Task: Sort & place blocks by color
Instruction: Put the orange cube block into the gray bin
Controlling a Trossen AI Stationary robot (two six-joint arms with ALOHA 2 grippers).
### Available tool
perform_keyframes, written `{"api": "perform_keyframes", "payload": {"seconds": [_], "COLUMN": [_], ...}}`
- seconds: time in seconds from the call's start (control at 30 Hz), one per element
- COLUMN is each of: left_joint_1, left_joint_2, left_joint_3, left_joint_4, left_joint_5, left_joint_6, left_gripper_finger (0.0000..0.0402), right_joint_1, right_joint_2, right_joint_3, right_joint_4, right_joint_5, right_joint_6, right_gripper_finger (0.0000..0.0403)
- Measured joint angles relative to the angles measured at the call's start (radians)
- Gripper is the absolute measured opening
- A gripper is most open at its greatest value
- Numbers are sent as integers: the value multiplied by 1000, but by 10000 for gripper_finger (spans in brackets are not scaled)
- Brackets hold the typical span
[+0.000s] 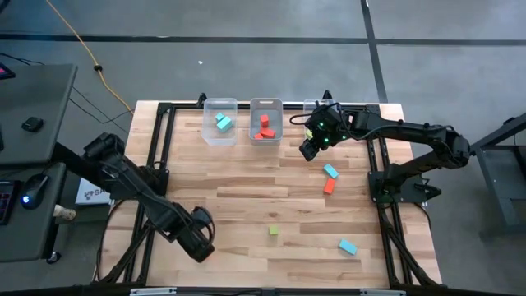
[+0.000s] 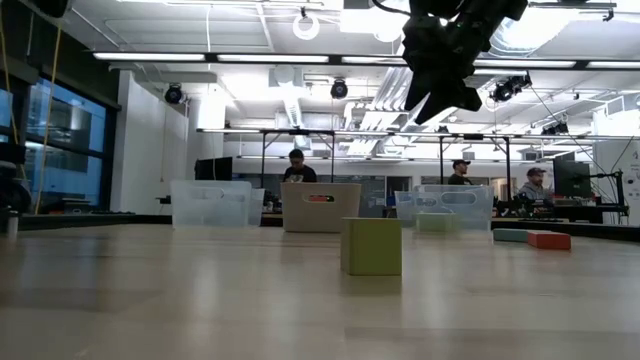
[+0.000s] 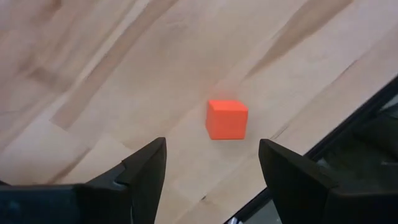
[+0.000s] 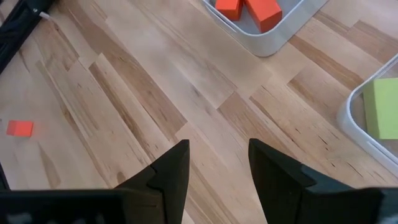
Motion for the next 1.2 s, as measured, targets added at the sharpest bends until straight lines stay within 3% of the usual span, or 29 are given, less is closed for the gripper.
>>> {"api": "perform_keyframes", "payload": {"seconds": [0.43,1.2], "left_joint_1": [-53,-63], "left_joint_2": [162,225], "left_joint_3": [0,0], "left_joint_4": [129,170], "left_joint_5": [4,20], "left_joint_6": [-86,-102], "left_gripper_finger": [231,223], "right_joint_1": [0,0], "right_joint_2": [0,0], "right_joint_3": [0,0], "right_joint_4": [6,15], "right_joint_5": [0,-1], "right_joint_6": [0,0], "right_gripper_finger": [154,154]}}
